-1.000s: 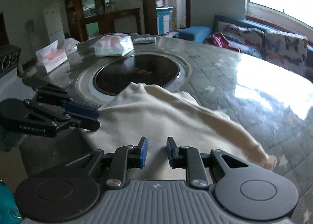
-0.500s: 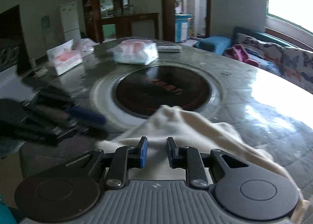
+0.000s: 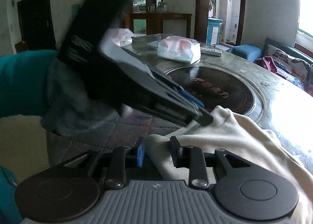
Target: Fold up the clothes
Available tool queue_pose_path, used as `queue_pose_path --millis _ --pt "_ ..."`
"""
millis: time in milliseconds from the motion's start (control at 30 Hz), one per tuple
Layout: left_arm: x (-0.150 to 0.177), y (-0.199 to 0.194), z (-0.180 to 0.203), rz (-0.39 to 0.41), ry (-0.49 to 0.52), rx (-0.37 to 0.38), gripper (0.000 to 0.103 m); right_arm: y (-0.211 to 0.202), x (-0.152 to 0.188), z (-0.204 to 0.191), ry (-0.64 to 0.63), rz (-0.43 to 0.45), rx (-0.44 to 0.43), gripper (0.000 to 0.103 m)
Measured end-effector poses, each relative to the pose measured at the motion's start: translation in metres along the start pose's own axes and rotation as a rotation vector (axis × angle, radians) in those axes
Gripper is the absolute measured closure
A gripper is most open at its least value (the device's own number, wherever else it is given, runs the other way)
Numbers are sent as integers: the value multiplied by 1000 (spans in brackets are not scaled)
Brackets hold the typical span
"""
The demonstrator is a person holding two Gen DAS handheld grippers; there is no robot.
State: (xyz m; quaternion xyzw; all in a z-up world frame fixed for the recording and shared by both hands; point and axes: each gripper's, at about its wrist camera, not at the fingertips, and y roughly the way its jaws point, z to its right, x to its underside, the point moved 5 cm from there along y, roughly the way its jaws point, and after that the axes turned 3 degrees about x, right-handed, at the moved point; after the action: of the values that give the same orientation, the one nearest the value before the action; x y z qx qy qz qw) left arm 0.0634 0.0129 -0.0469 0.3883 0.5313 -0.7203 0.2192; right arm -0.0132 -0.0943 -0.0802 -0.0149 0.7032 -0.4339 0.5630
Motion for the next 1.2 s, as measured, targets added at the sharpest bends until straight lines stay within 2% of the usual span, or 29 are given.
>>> queue_pose_path --millis 67,100,133,233,333,467,600,800,1067,1133,1200 --pt "-1 7 1 -5 4 1 82 -4 -1 4 15 10 6 76" --pt "-2 10 1 -8 6 1 92 -4 -1 6 24 10 8 76" --pt "-2 13 2 -10 9 2 94 -3 -1 8 34 7 10 76" --pt "-4 24 3 -18 15 3 98 4 6 4 27 -25 -17 74" --pt "-6 31 3 -25 18 6 98 2 8 0 -6 -21 -18 72" --pt "-5 32 1 -34 2 14 98 -5 0 15 59 17 -4 73" --pt "-4 33 -2 -42 -14 23 98 0 -1 25 83 6 18 72" --pt "-5 20 -12 -30 -74 26 93 0 0 5 16 1 5 72" --pt "5 -14 -26 -8 -155 -3 90 4 -5 -18 -104 -11 33 70" --pt "9 -19 -24 -9 -167 0 76 8 -3 -24 -137 -28 50 67" --pt "12 -23 -22 -10 -177 8 74 13 0 -30 -173 -47 74 67"
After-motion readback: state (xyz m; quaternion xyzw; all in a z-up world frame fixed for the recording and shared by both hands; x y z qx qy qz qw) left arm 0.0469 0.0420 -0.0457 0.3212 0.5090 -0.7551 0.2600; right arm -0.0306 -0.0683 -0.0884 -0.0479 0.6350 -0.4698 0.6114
